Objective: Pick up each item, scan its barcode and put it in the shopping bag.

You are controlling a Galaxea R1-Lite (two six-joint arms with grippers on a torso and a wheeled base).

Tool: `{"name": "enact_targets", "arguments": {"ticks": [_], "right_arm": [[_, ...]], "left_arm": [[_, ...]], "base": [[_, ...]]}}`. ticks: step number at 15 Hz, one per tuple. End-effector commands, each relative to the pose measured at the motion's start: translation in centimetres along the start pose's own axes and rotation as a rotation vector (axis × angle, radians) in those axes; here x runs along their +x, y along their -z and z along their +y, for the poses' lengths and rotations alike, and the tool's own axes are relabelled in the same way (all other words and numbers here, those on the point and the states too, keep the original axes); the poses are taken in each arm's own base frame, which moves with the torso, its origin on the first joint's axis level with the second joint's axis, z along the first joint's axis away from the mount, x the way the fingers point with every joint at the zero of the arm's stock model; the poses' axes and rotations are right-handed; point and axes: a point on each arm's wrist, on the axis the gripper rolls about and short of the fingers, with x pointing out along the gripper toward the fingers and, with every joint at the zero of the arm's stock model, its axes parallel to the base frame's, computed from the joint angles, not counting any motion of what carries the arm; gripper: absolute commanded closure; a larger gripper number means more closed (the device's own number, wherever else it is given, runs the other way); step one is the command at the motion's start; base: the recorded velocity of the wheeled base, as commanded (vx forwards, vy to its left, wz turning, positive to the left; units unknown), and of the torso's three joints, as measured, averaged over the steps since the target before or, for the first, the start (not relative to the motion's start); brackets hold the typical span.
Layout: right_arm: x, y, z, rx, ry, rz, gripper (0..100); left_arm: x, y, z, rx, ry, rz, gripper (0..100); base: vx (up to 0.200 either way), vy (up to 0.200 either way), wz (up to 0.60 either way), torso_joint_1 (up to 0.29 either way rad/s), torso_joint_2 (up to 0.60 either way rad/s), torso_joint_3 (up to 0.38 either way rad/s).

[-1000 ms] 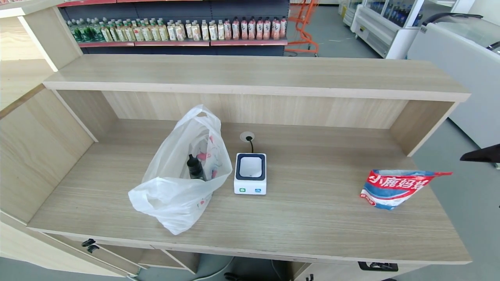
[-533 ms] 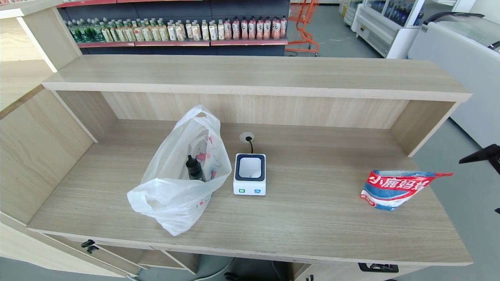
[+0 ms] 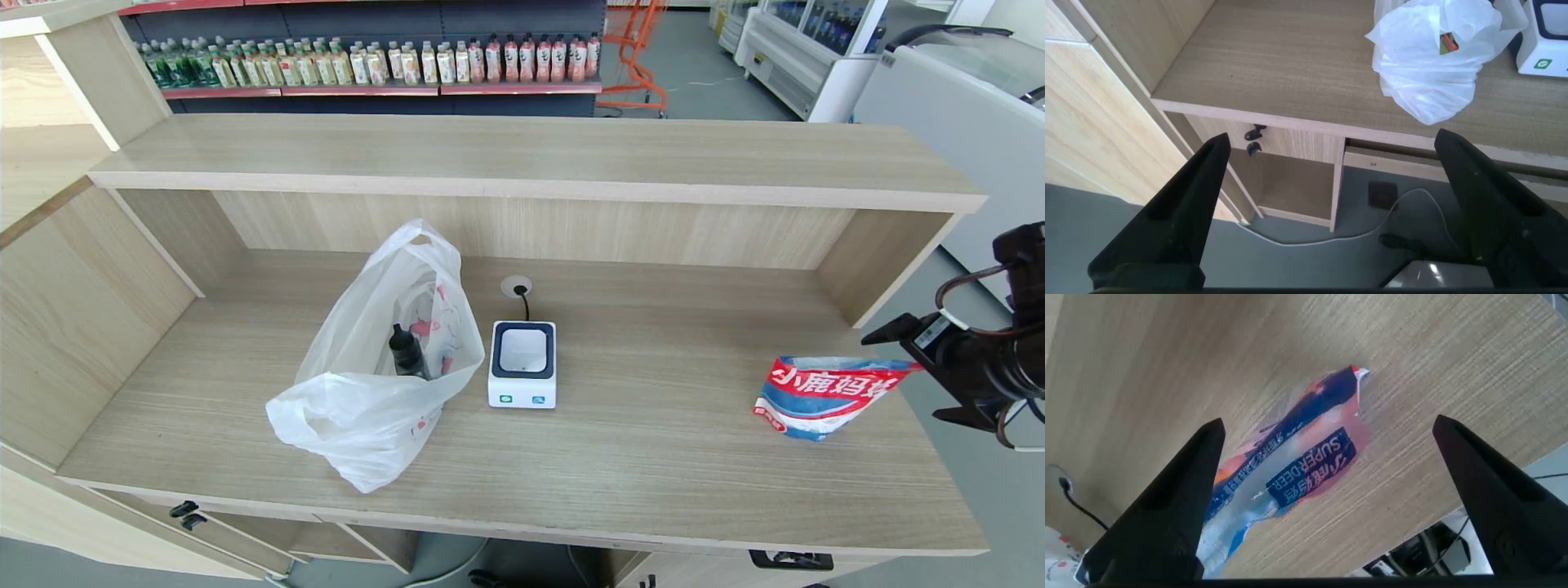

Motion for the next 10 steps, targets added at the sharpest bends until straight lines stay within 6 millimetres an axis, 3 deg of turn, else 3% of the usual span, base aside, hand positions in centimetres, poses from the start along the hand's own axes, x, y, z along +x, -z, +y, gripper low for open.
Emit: {"name": "enact_targets", "arguments": {"ticks": [1, 3, 4, 7, 10], "right_arm": [[3.5, 1.2, 0.2, -0.023, 0.029, 0.054, 0], [5.2, 1.7, 0.4, -0.035, 0.015, 0.053, 0], [5.7, 1.9, 0.5, -0.044, 0.016, 0.06, 100], [7.8, 2.8, 0.6, -0.124, 0.026, 0.069, 100], [7.9, 3.2, 1.2, -0.198, 0.015, 0.062, 100]], "left_arm": [[0.0, 0.0, 0.0, 0.0, 0.001, 0.0, 0], [0.0, 0.0, 0.0, 0.0, 0.001, 0.0, 0], [0.0, 0.0, 0.0, 0.0, 0.001, 0.0, 0], [0.0, 0.0, 0.0, 0.0, 0.001, 0.0, 0], [0.0, 0.0, 0.0, 0.0, 0.001, 0.0, 0]], "base": [[0.0, 0.0, 0.0, 0.0, 0.0, 0.0], [0.0, 0.0, 0.0, 0.0, 0.0, 0.0], [0.0, 0.0, 0.0, 0.0, 0.0, 0.0], [0.0, 0.0, 0.0, 0.0, 0.0, 0.0], [0.0, 0.0, 0.0, 0.0, 0.0, 0.0]]}}
